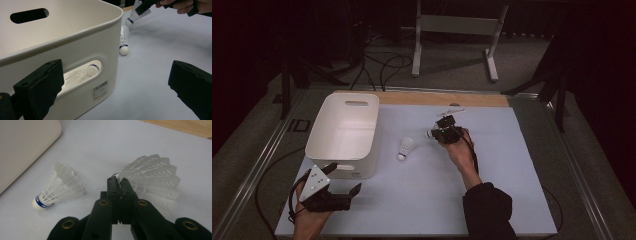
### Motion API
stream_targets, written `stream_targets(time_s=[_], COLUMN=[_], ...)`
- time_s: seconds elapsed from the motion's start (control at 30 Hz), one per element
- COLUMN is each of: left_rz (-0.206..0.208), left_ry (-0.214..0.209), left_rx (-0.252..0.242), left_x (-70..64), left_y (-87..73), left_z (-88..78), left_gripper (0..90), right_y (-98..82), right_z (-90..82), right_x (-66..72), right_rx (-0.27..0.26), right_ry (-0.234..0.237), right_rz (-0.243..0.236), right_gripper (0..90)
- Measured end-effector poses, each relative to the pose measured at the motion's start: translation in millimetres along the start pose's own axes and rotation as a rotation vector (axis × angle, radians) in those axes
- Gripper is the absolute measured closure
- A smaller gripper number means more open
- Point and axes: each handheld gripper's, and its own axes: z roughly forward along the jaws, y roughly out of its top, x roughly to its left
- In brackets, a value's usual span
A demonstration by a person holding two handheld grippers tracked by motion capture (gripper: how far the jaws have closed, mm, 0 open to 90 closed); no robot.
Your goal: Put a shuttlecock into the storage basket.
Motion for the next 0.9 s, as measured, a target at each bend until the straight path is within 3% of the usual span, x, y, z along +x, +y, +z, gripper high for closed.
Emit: stream_targets(time_s=[0.9], left_rz=[0.003], left_ry=[-0.001], left_rx=[0.005], left_x=[-0.1], left_y=[0.0], left_z=[0.3], left_gripper=[0.9], right_y=[3.3], right_z=[-9.7], right_x=[3.8], right_rx=[-0.024], right_ry=[-0.001], right_rz=[-0.006], right_gripper=[89.6])
